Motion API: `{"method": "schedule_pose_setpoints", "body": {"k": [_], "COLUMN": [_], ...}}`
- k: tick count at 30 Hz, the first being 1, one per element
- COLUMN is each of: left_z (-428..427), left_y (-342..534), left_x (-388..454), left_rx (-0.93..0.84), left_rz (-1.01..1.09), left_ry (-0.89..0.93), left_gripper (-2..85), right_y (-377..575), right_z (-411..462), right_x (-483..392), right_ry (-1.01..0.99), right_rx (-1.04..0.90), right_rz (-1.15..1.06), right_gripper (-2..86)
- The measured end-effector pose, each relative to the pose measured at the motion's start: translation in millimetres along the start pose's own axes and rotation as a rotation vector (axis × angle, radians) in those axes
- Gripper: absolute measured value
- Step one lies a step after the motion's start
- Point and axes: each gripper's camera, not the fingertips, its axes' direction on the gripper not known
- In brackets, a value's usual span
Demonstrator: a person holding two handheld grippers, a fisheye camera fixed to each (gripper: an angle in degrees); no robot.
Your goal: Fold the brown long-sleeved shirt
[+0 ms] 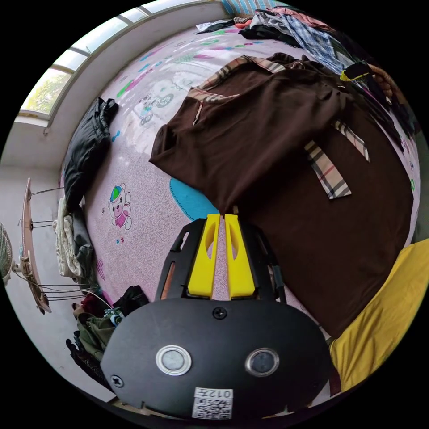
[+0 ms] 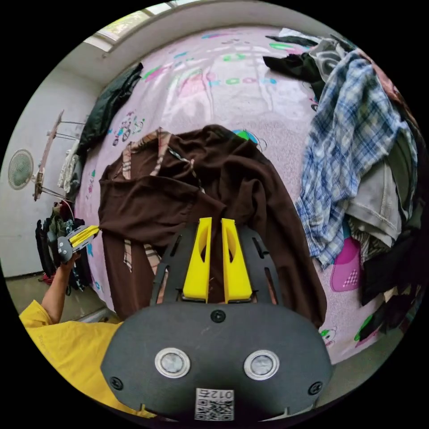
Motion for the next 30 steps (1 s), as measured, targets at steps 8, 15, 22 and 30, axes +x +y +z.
{"method": "schedule_pose_setpoints", "body": {"k": [8,15,22,30], "left_z": [-13.9,-18.2,27.9,55.4], "left_y": [26.2,-51.7,-146.1,-173.5], "left_x": [-59.6,-106.8,-143.3,-139.7], "left_rx": [0.091,0.161,0.061,-0.022], "left_rz": [-0.201,-0.24,-0.134,-0.072], "left_ry": [0.152,0.119,0.242,0.109], "left_gripper": [0.3,0.3,0.3,0.3], "right_y": [-79.1,-115.4,-165.0,-189.0], "right_z": [10.0,3.4,-22.3,-22.0], "right_x": [-51.1,-77.6,-92.1,-77.9], "right_ry": [0.09,0.136,0.211,0.262], "right_rx": [-0.063,-0.121,-0.116,-0.17], "right_rz": [-0.312,-0.438,-0.488,-0.431], "right_gripper": [6.1,1.7,0.9,1.0]}}
